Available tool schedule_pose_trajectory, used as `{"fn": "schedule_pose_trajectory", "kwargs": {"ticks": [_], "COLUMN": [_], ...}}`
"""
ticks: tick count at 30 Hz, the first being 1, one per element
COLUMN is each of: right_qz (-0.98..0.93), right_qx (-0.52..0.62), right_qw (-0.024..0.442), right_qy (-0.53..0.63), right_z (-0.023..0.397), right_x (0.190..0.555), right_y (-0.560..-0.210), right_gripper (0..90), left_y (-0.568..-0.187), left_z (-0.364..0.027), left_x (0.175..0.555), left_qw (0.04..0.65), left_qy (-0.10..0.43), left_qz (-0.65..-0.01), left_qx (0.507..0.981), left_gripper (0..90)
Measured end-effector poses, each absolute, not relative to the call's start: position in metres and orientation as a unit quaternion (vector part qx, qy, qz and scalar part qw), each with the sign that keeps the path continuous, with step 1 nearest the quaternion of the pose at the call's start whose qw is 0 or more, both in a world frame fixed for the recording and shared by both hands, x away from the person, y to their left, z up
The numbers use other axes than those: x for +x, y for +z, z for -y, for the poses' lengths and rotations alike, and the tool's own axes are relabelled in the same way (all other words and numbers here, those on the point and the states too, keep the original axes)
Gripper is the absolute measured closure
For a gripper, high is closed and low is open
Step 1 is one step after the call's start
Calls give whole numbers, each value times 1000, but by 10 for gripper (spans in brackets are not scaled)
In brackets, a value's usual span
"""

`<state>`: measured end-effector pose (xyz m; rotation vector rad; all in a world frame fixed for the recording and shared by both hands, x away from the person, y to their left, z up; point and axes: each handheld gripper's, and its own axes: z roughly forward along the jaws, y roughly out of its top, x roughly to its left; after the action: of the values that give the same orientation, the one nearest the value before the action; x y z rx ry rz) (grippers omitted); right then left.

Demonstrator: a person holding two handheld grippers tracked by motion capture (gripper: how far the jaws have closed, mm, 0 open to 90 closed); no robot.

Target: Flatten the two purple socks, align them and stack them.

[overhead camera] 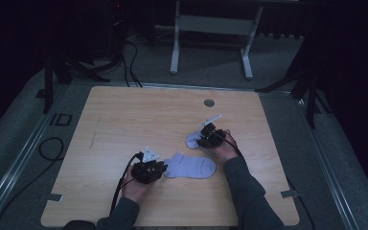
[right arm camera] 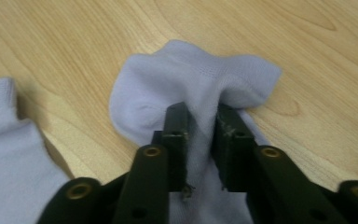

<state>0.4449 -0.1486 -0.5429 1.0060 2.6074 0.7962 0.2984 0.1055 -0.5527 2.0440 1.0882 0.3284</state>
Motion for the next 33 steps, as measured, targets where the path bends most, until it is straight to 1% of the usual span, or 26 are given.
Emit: {"fn": "schedule_pose_trajectory", "kwargs": {"ticks": [2, 4, 10, 16, 20, 28, 33], "right_qz": [-889, -887, -875, -869, -858, -841, -844], "right_qx": [347, 352, 362, 351, 351, 337, 318], "right_qw": [122, 126, 134, 157, 163, 182, 188], "right_qy": [272, 270, 291, 311, 337, 383, 388], "right_z": [148, 148, 156, 169, 179, 195, 192], "right_x": [444, 444, 440, 427, 417, 381, 358], "right_y": [-543, -543, -533, -509, -493, -468, -463], "right_gripper": [839, 859, 864, 863, 862, 859, 855], "left_y": [-553, -553, -552, -553, -553, -554, -555], "left_z": [-105, -106, -108, -106, -106, -105, -104], "left_x": [298, 298, 299, 299, 299, 299, 300], "left_qw": [390, 392, 393, 393, 393, 391, 390], "left_qy": [129, 129, 130, 130, 129, 130, 129], "left_qz": [-427, -428, -431, -430, -431, -429, -429], "left_qx": [805, 804, 802, 802, 802, 804, 805], "left_gripper": [758, 756, 752, 751, 751, 752, 752]}}
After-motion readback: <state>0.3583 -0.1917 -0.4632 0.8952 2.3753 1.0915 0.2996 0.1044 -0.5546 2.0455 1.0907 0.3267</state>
